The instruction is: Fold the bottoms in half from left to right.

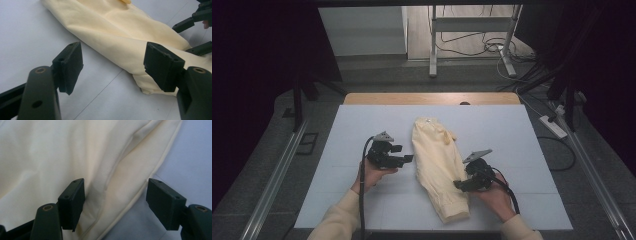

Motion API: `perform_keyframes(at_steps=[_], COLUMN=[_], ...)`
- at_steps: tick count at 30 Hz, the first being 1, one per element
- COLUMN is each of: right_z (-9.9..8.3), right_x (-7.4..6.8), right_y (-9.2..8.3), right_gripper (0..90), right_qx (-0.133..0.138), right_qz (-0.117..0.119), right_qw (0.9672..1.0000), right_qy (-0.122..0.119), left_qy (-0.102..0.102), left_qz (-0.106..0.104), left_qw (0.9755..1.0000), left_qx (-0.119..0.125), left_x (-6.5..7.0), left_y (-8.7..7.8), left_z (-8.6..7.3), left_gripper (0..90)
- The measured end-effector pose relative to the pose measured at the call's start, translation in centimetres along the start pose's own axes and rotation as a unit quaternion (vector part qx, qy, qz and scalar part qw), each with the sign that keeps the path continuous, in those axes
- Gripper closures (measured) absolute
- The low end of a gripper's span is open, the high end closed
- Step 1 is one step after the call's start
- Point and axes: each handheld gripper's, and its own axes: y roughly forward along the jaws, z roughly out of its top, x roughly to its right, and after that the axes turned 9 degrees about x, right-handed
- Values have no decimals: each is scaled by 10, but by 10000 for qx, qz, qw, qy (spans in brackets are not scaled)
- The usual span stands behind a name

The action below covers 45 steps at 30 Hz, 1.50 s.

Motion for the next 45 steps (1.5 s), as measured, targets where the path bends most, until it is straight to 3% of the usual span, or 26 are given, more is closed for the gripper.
perform_keyframes(at_steps=[3, 7, 15, 20, 34, 41, 45], right_z=[-2, -3, -7, -7, -2, -1, -1], right_x=[1, -2, -11, -15, -46, -53, -50], right_y=[1, 0, -5, -5, 3, 5, 4], right_gripper=[313, 355, 671, 763, 778, 783, 778], right_qx=[-35, -62, -59, -45, 86, 130, 133], right_qz=[69, 101, 547, 674, 1092, 1349, 1329], right_qw=[9999, 9999, 9984, 9976, 9939, 9906, 9908], right_qy=[98, 58, 138, 165, -147, -175, -212], left_qy=[3, 6, 22, 28, 14, 12, 8], left_qz=[4, 9, 16, 19, 29, 27, 23], left_qw=[10000, 10000, 10000, 10000, 10000, 10000, 10000], left_qx=[3, -2, -1, -2, 31, 39, 39], left_x=[0, 0, 0, 0, -1, -1, -1], left_y=[0, 0, -1, -1, -2, -2, -2], left_z=[0, 0, 0, 1, 1, 1, 1], left_gripper=[309, 309, 308, 308, 308, 309, 308])
